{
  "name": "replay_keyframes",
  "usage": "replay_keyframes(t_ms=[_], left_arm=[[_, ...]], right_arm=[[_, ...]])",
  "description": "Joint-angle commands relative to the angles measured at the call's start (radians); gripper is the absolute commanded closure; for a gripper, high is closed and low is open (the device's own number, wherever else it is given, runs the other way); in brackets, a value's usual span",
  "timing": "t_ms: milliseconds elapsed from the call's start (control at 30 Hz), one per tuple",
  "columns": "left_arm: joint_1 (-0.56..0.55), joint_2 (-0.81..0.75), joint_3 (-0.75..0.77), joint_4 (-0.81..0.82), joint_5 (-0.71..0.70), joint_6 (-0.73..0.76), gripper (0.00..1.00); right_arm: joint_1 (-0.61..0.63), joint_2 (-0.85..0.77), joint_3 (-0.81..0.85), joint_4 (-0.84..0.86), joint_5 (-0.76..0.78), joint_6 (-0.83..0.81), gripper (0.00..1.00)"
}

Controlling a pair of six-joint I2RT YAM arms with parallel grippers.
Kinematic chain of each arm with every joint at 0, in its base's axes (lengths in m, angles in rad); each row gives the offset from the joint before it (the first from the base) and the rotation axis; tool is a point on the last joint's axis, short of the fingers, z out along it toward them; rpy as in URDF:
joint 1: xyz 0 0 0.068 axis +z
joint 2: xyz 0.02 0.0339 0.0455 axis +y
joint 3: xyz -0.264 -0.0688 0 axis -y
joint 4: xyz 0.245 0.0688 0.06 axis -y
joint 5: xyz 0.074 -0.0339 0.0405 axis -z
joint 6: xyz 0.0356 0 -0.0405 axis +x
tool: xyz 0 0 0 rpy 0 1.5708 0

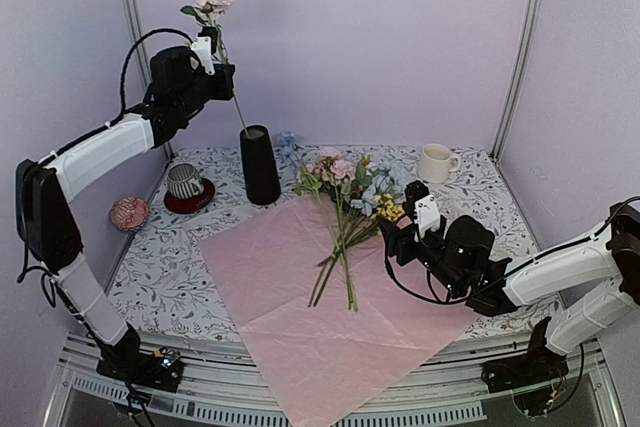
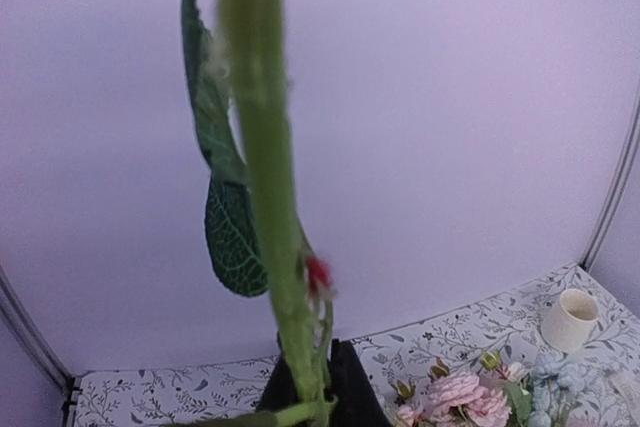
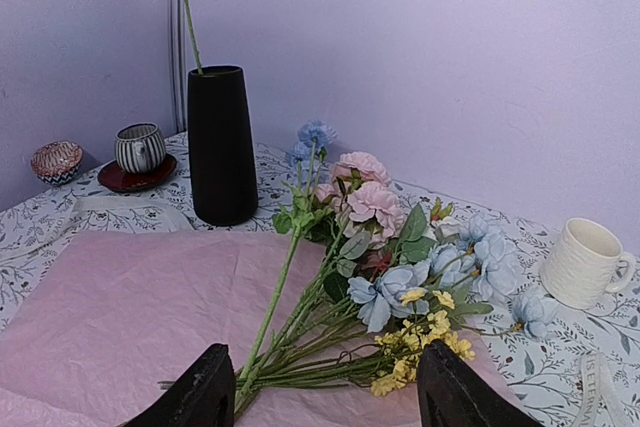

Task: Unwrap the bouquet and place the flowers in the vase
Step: Place the fake flower in the vase.

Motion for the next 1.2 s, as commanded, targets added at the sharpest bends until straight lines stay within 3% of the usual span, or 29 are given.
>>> replay_keyframes(t_ms=[0, 567, 833, 1167], left_arm=[[0.022, 0.06, -0.009, 0.015, 0.035, -0.002, 0.93], [0.023, 0.132, -0.199, 0.061, 0.16, -0.127, 0.86], [0.022, 0.101, -0.253, 0.052, 0.178, -0.148, 0.48], [0.013, -0.064, -0.496, 0.228, 0.265, -0.204, 0.09]], right_arm=[[-0.005, 0.006, 0.009, 0.029, 0.016, -0.002, 0.36], [-0.005, 0.03, 0.024, 0.026, 0.015, -0.009, 0.36], [-0.005, 0.036, 0.028, 0.022, 0.017, -0.015, 0.36], [-0.005, 0.045, 0.034, 0.022, 0.017, -0.017, 0.36]])
